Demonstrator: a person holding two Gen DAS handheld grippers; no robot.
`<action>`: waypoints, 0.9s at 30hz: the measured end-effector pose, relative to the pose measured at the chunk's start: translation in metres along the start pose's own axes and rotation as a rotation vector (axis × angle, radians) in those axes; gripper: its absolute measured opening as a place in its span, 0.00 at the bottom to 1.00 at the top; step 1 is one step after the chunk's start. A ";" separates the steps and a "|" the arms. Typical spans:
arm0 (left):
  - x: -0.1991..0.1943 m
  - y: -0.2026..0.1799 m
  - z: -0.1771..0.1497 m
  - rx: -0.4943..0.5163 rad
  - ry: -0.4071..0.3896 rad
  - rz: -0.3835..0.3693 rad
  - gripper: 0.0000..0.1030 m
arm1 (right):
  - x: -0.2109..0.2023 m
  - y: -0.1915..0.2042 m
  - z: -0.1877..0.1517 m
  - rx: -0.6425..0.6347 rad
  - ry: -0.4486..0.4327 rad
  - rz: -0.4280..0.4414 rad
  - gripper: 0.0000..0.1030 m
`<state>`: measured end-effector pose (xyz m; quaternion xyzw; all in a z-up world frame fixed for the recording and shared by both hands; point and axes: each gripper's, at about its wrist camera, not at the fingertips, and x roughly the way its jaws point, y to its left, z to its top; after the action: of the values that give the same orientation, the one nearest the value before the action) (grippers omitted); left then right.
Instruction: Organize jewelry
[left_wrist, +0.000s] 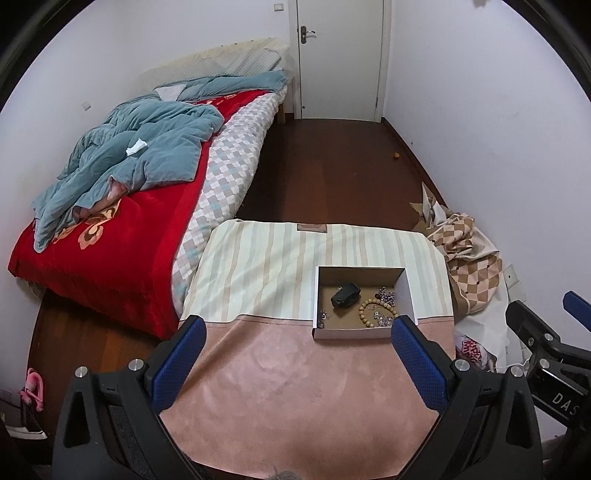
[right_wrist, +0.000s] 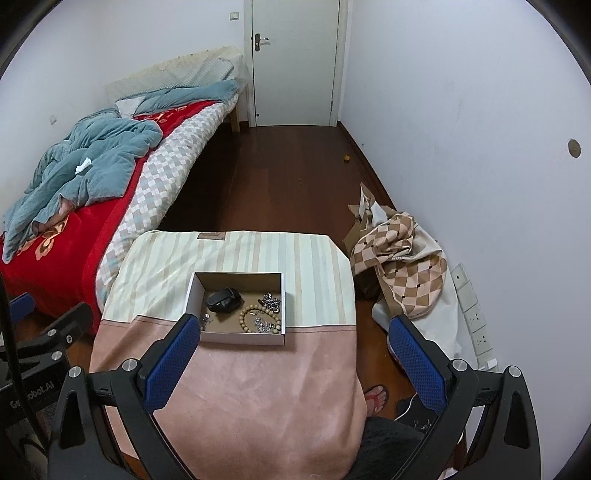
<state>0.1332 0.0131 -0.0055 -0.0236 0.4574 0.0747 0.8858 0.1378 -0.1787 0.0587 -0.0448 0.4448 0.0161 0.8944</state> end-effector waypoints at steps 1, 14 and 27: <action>0.001 0.000 0.000 -0.001 0.002 -0.001 0.99 | 0.001 0.000 0.000 -0.001 0.000 0.000 1.00; 0.005 -0.002 0.003 0.000 0.016 -0.029 1.00 | 0.006 0.004 0.004 -0.014 0.006 -0.002 1.00; 0.005 -0.001 -0.003 0.002 0.023 -0.029 1.00 | 0.005 0.004 0.000 -0.027 0.017 -0.001 1.00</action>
<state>0.1335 0.0119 -0.0116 -0.0300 0.4671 0.0611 0.8816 0.1403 -0.1744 0.0541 -0.0571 0.4521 0.0214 0.8899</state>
